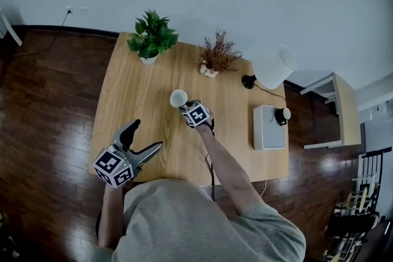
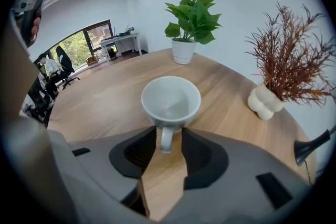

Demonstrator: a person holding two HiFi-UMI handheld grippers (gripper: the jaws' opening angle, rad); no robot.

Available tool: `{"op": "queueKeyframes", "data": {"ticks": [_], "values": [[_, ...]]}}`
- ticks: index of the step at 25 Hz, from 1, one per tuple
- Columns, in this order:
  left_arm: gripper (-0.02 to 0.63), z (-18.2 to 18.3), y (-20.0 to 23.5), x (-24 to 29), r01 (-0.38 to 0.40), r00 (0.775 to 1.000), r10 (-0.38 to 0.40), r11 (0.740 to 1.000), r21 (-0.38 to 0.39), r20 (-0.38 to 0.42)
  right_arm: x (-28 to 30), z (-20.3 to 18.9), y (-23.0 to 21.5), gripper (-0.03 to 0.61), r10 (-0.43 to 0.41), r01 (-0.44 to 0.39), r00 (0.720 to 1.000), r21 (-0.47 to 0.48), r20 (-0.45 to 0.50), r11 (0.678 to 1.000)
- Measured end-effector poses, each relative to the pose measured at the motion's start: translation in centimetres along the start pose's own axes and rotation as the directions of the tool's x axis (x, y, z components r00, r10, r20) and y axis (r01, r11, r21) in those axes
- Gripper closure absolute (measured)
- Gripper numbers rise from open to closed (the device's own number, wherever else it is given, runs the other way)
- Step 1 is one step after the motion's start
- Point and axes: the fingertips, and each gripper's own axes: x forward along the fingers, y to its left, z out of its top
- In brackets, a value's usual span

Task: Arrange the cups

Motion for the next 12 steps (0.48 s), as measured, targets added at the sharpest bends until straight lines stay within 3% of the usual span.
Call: {"op": "queueKeyframes", "data": {"ticks": [3, 9, 12], "values": [[0.194, -0.3, -0.1, 0.5, 0.006, 1.000, -0.006, 1.000, -0.004, -0.006, -0.1, -0.1, -0.1, 0.515, 0.000, -0.001, 1.000, 0.021, 0.015, 1.000], [0.194, -0.1, -0.9, 1.7, 0.029, 0.999, -0.028, 1.000, 0.004, -0.023, -1.9, 0.0, 0.4, 0.515, 0.022, -0.035, 0.991, 0.104, 0.129, 0.994], [0.194, 0.7, -1.9, 2.5, 0.059, 0.998, -0.059, 0.998, -0.028, -0.001, -3.5, -0.4, 0.9, 0.515, 0.045, -0.082, 0.978, 0.176, 0.204, 0.981]]}}
